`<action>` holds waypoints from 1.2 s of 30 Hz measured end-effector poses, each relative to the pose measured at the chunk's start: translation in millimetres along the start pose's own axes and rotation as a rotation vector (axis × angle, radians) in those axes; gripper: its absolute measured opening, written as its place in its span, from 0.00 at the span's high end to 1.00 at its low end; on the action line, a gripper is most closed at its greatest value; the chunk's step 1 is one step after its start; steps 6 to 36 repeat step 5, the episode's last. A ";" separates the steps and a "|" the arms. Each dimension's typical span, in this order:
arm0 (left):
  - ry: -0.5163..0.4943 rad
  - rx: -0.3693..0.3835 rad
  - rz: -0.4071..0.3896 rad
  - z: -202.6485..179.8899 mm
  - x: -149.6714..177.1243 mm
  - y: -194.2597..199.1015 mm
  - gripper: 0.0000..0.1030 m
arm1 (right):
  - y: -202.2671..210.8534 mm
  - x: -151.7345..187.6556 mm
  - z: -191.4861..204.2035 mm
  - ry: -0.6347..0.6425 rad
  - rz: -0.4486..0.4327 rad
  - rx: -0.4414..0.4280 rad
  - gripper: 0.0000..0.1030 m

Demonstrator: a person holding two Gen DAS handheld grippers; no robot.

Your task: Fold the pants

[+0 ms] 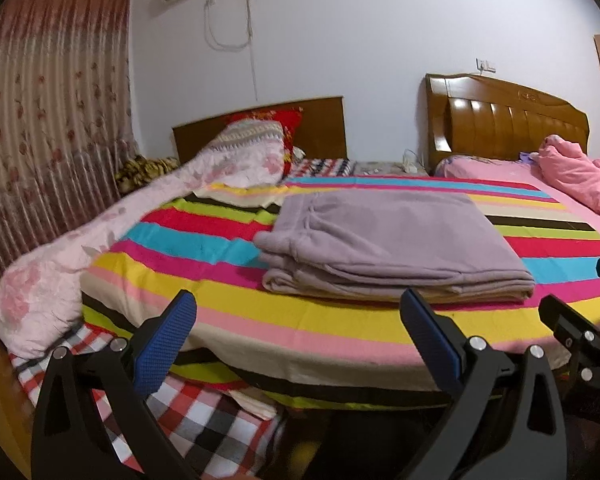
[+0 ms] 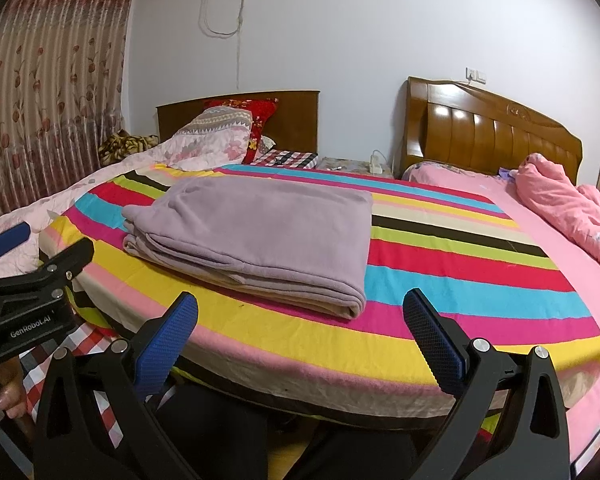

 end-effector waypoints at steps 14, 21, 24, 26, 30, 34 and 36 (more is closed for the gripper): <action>-0.003 -0.019 0.014 3.0 4.0 -3.2 0.01 | -1.8 0.8 -1.3 -0.003 0.008 -0.004 0.04; -0.003 -0.019 0.014 3.0 4.0 -3.2 0.01 | -1.8 0.8 -1.3 -0.003 0.008 -0.004 0.04; -0.003 -0.019 0.014 3.0 4.0 -3.2 0.01 | -1.8 0.8 -1.3 -0.003 0.008 -0.004 0.04; -0.003 -0.019 0.014 3.0 4.0 -3.2 0.01 | -1.8 0.8 -1.3 -0.003 0.008 -0.004 0.04; -0.003 -0.019 0.014 3.0 4.0 -3.2 0.01 | -1.8 0.8 -1.3 -0.003 0.008 -0.004 0.04; -0.003 -0.019 0.014 3.0 4.0 -3.2 0.01 | -1.8 0.8 -1.3 -0.003 0.008 -0.004 0.04; -0.003 -0.019 0.014 3.0 4.0 -3.2 0.01 | -1.8 0.8 -1.3 -0.003 0.008 -0.004 0.04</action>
Point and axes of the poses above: each gripper's, at about its wrist camera, not at the fingertips, and y roughly against the way its jaws point, z to its left, x to its underside, the point moved 1 cm from there along -y, roughly the way its jaws point, and after that the axes turned 10 degrees about -z, right-handed, at the moved point
